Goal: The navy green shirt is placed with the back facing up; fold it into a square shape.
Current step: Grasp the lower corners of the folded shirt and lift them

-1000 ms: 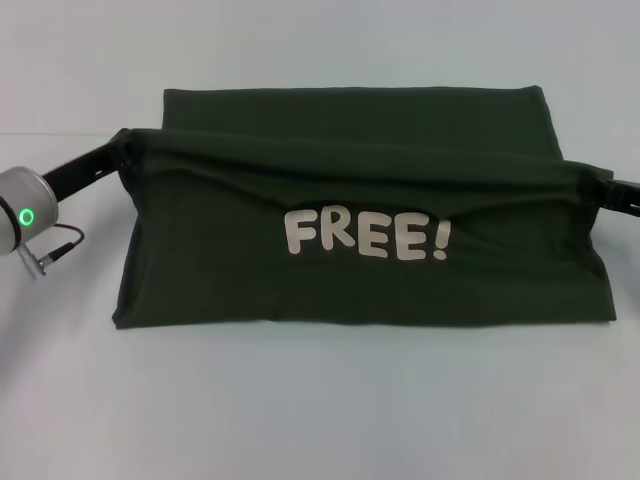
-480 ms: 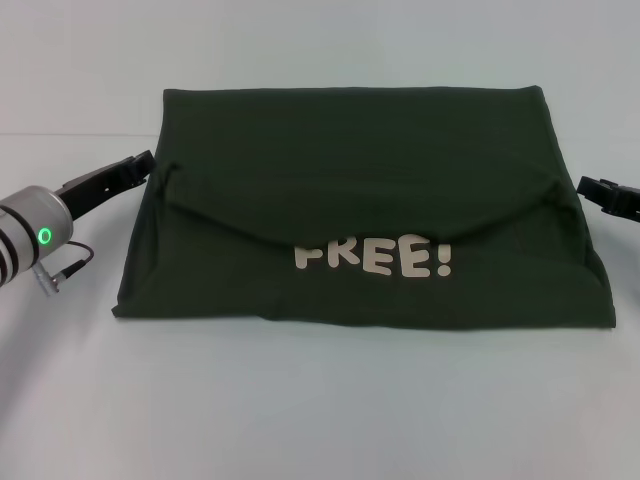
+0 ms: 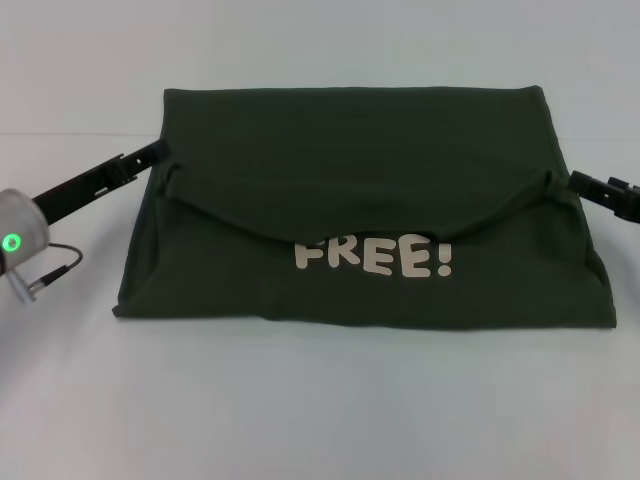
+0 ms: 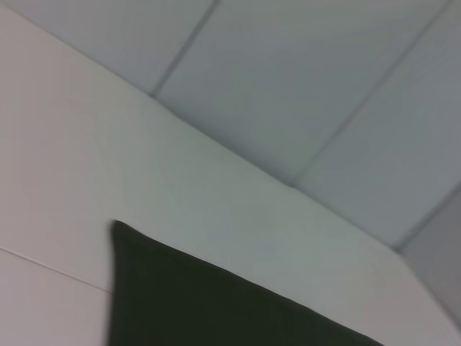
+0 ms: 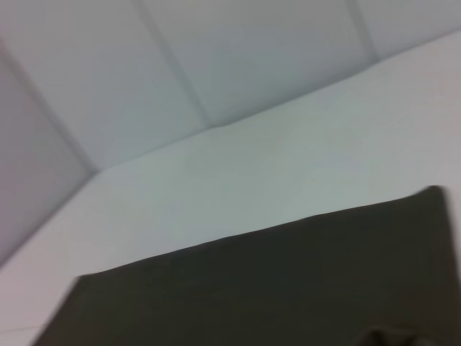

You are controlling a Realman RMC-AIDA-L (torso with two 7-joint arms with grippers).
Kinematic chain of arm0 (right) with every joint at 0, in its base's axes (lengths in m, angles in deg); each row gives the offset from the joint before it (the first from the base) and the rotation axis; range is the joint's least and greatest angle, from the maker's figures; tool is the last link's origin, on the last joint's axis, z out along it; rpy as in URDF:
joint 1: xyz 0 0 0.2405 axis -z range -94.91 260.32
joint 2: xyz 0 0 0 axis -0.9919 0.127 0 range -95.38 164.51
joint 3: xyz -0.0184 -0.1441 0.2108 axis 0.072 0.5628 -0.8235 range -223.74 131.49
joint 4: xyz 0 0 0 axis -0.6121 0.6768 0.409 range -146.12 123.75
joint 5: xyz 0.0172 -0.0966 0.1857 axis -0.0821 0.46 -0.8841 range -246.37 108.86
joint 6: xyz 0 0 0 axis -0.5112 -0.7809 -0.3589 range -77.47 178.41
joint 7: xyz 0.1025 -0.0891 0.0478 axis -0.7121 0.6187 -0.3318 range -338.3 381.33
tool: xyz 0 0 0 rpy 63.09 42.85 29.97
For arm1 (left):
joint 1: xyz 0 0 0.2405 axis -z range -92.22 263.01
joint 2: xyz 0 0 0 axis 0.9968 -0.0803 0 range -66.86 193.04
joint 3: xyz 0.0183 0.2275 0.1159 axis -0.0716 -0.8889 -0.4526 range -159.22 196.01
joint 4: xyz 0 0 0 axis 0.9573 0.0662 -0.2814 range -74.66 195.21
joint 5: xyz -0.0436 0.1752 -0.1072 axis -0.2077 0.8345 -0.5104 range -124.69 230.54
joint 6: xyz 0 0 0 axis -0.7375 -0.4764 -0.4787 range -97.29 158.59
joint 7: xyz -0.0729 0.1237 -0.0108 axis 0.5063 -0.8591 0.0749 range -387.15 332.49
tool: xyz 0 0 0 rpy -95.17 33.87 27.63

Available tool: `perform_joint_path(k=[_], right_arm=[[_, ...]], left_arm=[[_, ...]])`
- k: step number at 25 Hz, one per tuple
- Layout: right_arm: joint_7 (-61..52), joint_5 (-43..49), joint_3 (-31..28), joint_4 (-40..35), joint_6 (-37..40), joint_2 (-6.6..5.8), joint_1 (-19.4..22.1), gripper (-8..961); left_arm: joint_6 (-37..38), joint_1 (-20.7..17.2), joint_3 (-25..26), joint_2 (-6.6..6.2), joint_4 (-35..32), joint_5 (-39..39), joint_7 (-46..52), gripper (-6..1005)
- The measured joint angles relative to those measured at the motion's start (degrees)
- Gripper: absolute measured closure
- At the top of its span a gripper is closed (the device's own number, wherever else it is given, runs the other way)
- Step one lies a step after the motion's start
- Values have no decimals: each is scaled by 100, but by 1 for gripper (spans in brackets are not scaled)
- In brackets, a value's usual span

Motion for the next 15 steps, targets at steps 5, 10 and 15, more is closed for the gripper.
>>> perform_joint_path(k=[5,10,15], right_arm=[[-7,81,89,-8,1272,-210,249,218],[37,298,136,-15,2096,-296,443,48],[146,494,144,-18,2324,-294,498,49]], left_arm=[[1208,-291,-18,-158,-572,868,1227,204],[1903,-385,38,-272,-1052,2118,2048,132],[1984,-330,10,-316,-1170,2699,2138,118]])
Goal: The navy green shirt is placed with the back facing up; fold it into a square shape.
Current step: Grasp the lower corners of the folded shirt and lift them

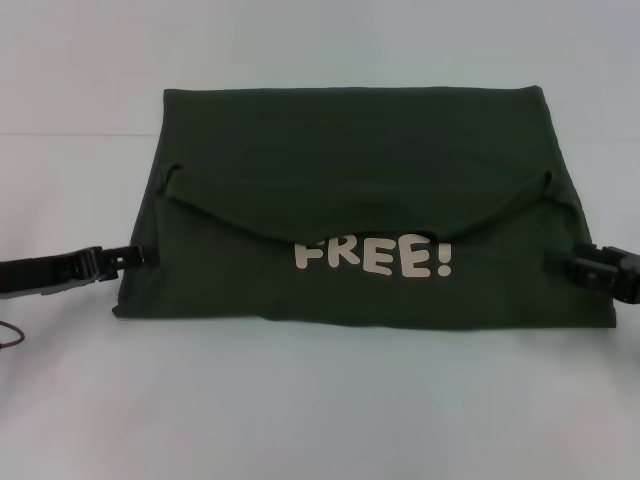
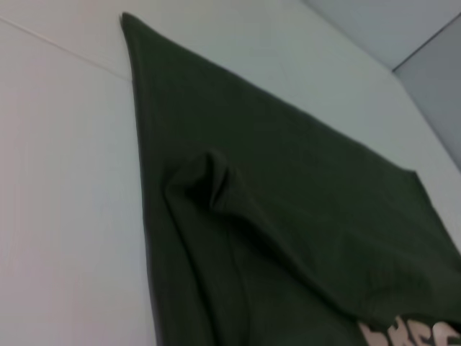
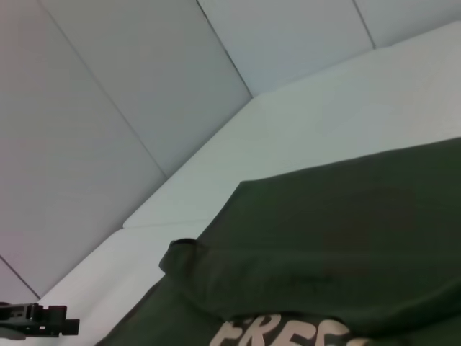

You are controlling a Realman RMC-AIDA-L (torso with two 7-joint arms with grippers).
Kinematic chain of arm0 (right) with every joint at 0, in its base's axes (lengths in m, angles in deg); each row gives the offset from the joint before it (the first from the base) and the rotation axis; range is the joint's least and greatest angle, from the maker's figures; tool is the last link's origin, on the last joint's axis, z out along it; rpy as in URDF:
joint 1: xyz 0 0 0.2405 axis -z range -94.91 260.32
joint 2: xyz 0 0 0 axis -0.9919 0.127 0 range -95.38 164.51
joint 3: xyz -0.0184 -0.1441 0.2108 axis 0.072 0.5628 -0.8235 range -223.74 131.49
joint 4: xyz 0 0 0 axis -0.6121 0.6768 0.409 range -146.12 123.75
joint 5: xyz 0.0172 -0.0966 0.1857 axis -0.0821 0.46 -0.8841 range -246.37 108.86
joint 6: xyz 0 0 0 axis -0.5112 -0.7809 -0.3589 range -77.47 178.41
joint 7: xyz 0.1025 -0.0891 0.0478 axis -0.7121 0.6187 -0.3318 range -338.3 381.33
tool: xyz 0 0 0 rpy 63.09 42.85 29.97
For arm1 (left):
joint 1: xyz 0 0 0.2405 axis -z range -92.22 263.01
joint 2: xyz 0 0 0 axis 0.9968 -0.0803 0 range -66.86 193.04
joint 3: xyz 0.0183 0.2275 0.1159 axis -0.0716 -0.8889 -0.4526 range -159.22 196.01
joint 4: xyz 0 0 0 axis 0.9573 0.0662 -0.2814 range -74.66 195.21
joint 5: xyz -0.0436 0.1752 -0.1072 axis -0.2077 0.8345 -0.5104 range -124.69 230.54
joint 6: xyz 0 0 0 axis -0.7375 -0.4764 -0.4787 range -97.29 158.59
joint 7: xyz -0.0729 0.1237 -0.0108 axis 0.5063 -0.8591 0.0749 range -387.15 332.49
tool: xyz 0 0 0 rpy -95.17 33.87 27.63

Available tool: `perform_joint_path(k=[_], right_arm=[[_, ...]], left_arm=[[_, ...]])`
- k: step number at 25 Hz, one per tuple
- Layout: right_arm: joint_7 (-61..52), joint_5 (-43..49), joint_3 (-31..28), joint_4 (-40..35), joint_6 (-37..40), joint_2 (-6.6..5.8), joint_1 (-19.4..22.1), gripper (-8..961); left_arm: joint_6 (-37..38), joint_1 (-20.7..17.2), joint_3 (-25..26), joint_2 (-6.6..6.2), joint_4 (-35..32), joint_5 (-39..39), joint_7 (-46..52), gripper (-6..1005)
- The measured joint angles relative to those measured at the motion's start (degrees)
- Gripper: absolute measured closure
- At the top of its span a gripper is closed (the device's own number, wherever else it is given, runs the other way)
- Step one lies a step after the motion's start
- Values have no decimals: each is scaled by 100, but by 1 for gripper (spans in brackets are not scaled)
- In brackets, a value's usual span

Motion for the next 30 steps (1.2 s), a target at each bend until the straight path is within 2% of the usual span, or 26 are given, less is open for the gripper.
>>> perform_joint_path(k=[13,30], right_arm=[[11,82,4,51,-142,71,-4,50],[10,80,79,79,-249,77,-39,51]], left_arm=[[-770,149,-727,49,253,193,-2,148],[-868,166,-915,84,303,406,75,204]])
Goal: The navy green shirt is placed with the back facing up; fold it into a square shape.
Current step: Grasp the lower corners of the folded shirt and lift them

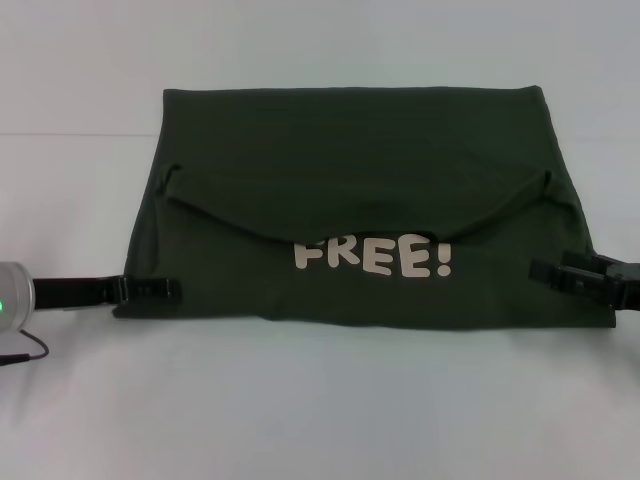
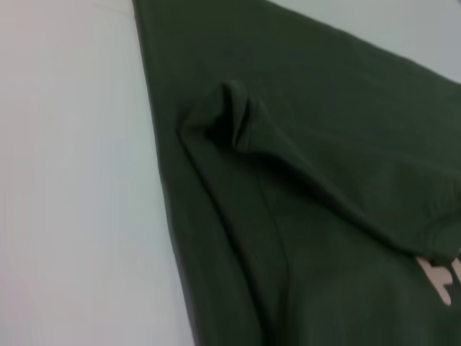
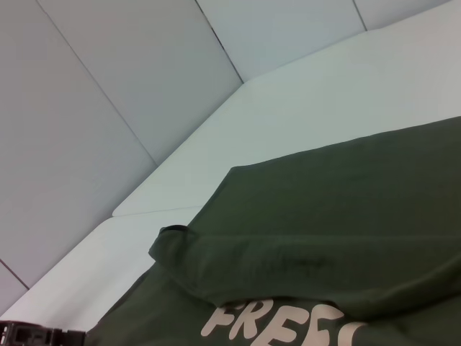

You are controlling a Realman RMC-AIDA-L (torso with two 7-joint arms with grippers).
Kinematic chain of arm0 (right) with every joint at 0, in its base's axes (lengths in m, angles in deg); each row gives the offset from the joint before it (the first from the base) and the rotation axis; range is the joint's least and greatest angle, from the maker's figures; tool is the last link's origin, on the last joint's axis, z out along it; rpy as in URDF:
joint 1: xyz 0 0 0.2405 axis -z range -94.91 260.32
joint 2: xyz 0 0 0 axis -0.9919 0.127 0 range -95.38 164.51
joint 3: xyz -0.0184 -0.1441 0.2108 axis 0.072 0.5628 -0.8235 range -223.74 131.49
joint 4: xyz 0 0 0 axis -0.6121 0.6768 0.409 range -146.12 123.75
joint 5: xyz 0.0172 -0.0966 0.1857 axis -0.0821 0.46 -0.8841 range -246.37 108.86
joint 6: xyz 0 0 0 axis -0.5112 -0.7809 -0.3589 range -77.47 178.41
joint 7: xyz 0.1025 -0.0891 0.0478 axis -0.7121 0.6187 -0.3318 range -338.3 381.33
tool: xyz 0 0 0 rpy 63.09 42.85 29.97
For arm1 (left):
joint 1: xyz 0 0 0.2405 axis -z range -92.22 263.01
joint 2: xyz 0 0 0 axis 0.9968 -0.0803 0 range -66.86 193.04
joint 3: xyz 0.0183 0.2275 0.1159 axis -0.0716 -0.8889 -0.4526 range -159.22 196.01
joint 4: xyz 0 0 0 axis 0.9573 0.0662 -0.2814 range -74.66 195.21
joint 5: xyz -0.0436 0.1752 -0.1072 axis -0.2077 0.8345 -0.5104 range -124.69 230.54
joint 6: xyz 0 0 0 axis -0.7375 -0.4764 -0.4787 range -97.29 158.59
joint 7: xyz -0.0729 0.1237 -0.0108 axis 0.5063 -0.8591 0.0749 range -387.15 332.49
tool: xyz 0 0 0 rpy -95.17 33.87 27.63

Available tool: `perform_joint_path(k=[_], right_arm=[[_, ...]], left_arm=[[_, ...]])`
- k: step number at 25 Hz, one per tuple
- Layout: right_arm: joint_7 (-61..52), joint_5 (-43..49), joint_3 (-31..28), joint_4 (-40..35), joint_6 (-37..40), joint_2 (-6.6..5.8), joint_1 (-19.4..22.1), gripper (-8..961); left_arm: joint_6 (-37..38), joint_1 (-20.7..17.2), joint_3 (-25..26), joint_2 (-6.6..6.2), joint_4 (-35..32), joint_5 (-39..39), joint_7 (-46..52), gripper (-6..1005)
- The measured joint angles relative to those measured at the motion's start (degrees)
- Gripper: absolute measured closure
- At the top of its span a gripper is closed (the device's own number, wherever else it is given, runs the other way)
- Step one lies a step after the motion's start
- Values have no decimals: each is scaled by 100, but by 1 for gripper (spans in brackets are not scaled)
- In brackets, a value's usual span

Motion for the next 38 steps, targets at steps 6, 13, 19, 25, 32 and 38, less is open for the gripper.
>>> perform_joint_path(k=[6,13,19,25,32,38], right_arm=[[0,-4,4,0,-61,0,-8,51],[0,-6,4,0,-65,0,-21,52],[0,-5,4,0,-83,0,-34,53],[0,-5,4,0,-83,0,-51,53],[0,-5,4,-6,-82,0,-68,54],[-157,-4,78,-84,-45,-23,-82,54]], left_arm=[[117,12,-33,6,-24,59,15,224],[152,35,-81,-1,-44,65,18,247],[154,64,-54,-28,-65,67,21,267],[142,81,-93,-31,-65,67,6,416],[129,93,-160,-30,-56,79,-3,716],[103,94,-235,-22,-63,85,8,945]])
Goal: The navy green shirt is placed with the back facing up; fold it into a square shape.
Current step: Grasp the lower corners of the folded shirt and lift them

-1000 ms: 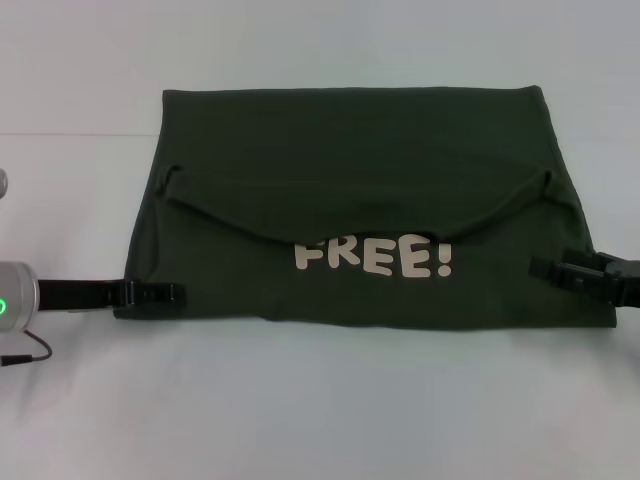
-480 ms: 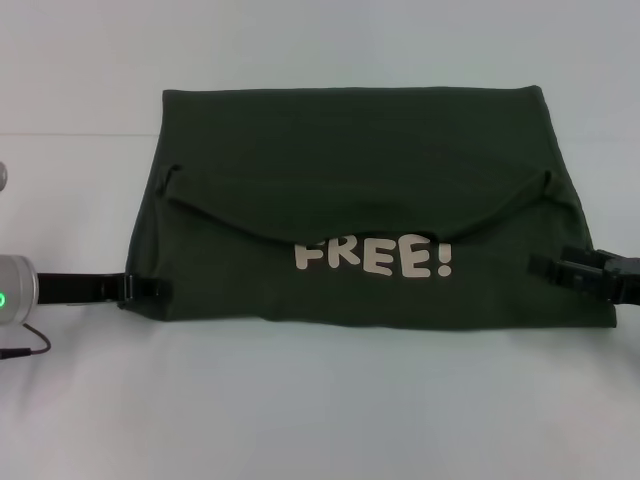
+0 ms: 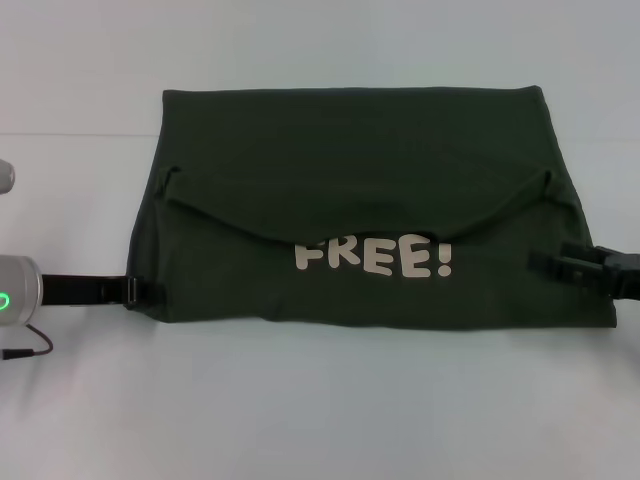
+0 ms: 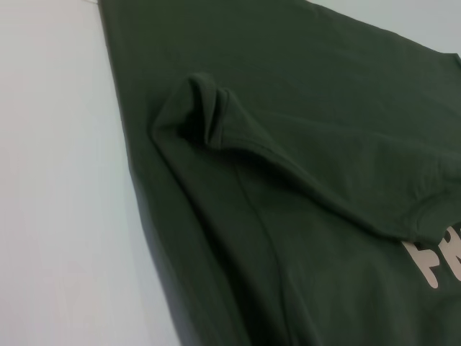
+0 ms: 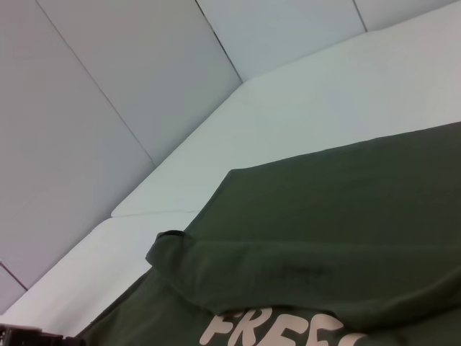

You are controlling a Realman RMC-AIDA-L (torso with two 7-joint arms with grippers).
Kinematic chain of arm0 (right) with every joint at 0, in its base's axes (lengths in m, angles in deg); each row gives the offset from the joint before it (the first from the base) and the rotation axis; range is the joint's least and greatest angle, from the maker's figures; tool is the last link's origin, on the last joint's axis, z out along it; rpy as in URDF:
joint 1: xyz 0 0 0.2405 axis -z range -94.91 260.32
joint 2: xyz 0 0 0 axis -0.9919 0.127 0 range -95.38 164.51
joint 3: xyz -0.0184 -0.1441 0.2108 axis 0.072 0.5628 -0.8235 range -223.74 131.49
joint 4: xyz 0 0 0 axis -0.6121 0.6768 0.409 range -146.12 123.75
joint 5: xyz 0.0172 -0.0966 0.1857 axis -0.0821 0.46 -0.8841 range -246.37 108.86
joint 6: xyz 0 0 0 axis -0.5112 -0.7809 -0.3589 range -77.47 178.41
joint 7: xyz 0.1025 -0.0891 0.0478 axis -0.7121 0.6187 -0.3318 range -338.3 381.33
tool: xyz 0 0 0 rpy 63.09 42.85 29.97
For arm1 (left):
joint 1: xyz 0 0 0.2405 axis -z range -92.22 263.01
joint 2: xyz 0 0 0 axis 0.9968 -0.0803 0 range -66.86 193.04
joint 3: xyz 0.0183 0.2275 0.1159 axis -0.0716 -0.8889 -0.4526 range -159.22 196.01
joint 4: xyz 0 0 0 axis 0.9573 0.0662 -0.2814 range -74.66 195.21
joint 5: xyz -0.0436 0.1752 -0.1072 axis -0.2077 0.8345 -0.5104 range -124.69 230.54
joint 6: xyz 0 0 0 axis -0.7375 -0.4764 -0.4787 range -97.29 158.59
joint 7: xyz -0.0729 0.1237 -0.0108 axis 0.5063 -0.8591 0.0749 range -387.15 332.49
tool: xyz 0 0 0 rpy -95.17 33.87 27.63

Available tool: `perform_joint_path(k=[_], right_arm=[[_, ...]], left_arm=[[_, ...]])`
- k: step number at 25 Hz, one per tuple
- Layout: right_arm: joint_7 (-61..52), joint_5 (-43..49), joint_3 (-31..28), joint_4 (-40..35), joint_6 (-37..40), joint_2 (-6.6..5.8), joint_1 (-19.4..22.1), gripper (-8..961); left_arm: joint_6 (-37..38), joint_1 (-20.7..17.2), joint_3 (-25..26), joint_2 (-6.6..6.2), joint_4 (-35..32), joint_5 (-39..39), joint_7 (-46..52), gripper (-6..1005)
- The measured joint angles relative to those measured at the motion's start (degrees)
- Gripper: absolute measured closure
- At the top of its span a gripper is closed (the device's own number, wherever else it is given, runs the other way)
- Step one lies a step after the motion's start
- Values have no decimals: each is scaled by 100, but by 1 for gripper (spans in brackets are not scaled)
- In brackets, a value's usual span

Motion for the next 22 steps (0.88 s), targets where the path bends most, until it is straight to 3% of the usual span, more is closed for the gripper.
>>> perform_joint_path(k=[3,6,9,11,15,22], right_arm=[[-552,39,175,-347,68,-58,-18,54],[-1817,432,427,-1110,73,-117,-66,55],[-3462,1274,652,-1799,80,-211,-247,55],[-4438,2011,815,-2000,131,-336,-471,55],[-5321,3018,936,-1857,363,-518,-931,55],[-5455,3805,1002,-1445,171,-462,-1318,55]], left_arm=[[-7,2,25,-6,-2,0,-3,968],[-16,19,42,-9,-2,0,-15,984],[-17,40,38,-14,-2,-2,-19,984],[-17,46,38,-15,-2,-3,-20,984],[-8,52,42,-19,-2,-10,-26,983],[-1,53,47,-25,-10,-14,-37,983]])
